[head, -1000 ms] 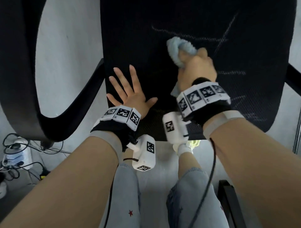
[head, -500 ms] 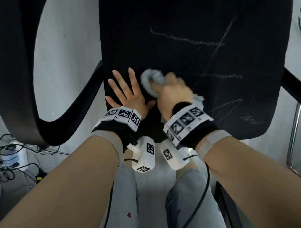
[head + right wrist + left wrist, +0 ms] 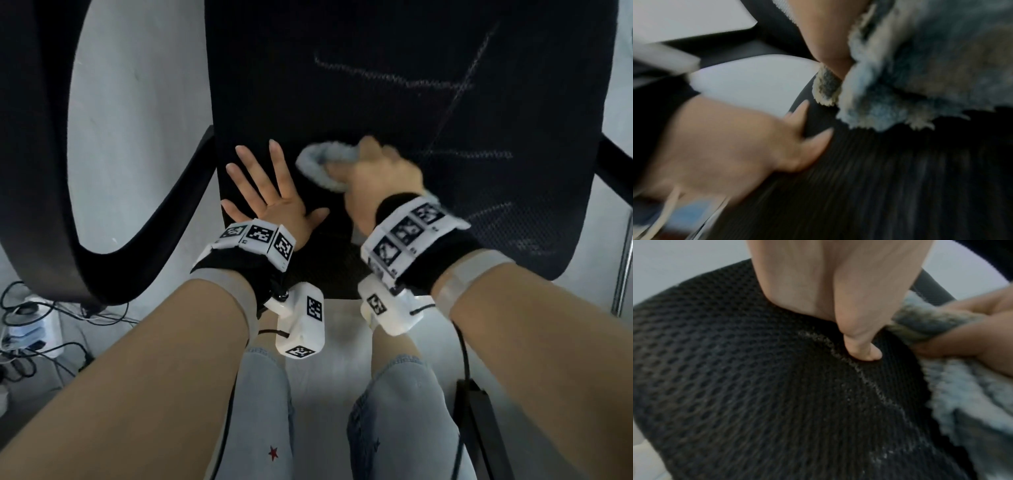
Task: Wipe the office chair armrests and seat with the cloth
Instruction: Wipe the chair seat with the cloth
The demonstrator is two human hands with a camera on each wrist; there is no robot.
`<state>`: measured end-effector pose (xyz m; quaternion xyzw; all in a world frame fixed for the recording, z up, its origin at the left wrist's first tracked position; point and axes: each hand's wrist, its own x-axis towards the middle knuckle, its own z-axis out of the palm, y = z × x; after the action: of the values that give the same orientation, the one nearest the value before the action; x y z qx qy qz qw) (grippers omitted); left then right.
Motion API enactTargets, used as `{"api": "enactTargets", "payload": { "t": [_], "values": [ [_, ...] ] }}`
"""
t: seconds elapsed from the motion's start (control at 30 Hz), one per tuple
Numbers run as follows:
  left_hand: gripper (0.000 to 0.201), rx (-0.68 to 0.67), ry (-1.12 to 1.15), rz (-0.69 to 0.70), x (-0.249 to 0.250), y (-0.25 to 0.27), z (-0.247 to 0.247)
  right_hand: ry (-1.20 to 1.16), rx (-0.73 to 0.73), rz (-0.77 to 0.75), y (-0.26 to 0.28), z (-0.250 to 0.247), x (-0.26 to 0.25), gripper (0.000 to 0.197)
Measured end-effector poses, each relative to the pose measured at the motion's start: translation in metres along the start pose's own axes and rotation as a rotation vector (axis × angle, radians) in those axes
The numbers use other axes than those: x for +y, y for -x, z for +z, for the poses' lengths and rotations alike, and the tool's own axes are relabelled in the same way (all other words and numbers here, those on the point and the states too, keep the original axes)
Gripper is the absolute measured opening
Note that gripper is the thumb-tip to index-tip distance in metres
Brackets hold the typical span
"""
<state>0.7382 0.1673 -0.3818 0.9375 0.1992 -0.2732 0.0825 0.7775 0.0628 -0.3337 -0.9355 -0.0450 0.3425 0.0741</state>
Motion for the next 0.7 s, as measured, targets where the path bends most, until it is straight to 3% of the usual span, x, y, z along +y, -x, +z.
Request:
{"api": "enactTargets", "payload": {
  "t": [0.07,0.1,0.17,0.27,0.3,0.37,0.43,0.47,0.5,0.57,0.6,0.63,0.67,0.7],
  "values": [
    [0.107,-0.162,0.044,0.05,-0.001,0.0,0.003,-0.087,0.09,0.286,-0.011,-0.014,0.017,0.035],
    [0.109,-0.163,0.05,0.039,-0.005,0.001,-0.005,-0.132,0.099,0.341,-0.013,-0.014,0.016,0.035],
    [0.105,-0.137,0.071,0.029,-0.005,-0.002,0.006,-0.128,0.026,0.223,-0.005,-0.008,-0.004,0.037],
    [0.08,0.083,0.1,-0.022,0.001,0.001,0.009,0.086,-0.028,-0.154,0.012,0.009,-0.019,0.037],
    [0.086,0.08,0.077,-0.017,0.001,0.002,0.007,0.122,-0.012,-0.169,0.009,0.005,-0.01,0.036],
    [0.104,-0.09,0.053,0.034,0.0,0.002,0.005,0.062,0.048,0.025,-0.009,-0.009,0.012,0.034],
    [0.109,-0.112,0.019,0.031,-0.004,0.003,0.001,-0.04,0.116,0.265,-0.021,-0.019,0.022,0.035],
    [0.107,-0.094,0.015,0.03,-0.004,0.003,0.006,-0.07,0.1,0.28,-0.02,-0.016,0.016,0.036],
    [0.1,-0.065,0.017,0.028,-0.003,0.003,0.009,-0.083,0.058,0.234,-0.015,-0.011,0.004,0.036],
    [0.064,0.124,-0.02,-0.037,0.004,0.005,0.013,-0.026,-0.023,0.003,0.003,0.008,-0.019,0.036],
    [0.057,0.073,0.017,-0.077,0.006,0.007,0.006,0.044,-0.037,-0.116,0.01,0.015,-0.023,0.036],
    [0.058,0.086,-0.005,-0.091,0.006,0.007,0.0,0.096,-0.028,-0.18,0.012,0.016,-0.019,0.036],
    [0.058,0.088,-0.003,-0.083,0.006,0.003,-0.001,0.117,-0.018,-0.163,0.006,0.012,-0.01,0.036],
    [0.073,0.055,-0.017,-0.009,0.003,0.001,0.008,0.097,0.003,-0.077,-0.002,0.004,0.0,0.036]
  ]
}}
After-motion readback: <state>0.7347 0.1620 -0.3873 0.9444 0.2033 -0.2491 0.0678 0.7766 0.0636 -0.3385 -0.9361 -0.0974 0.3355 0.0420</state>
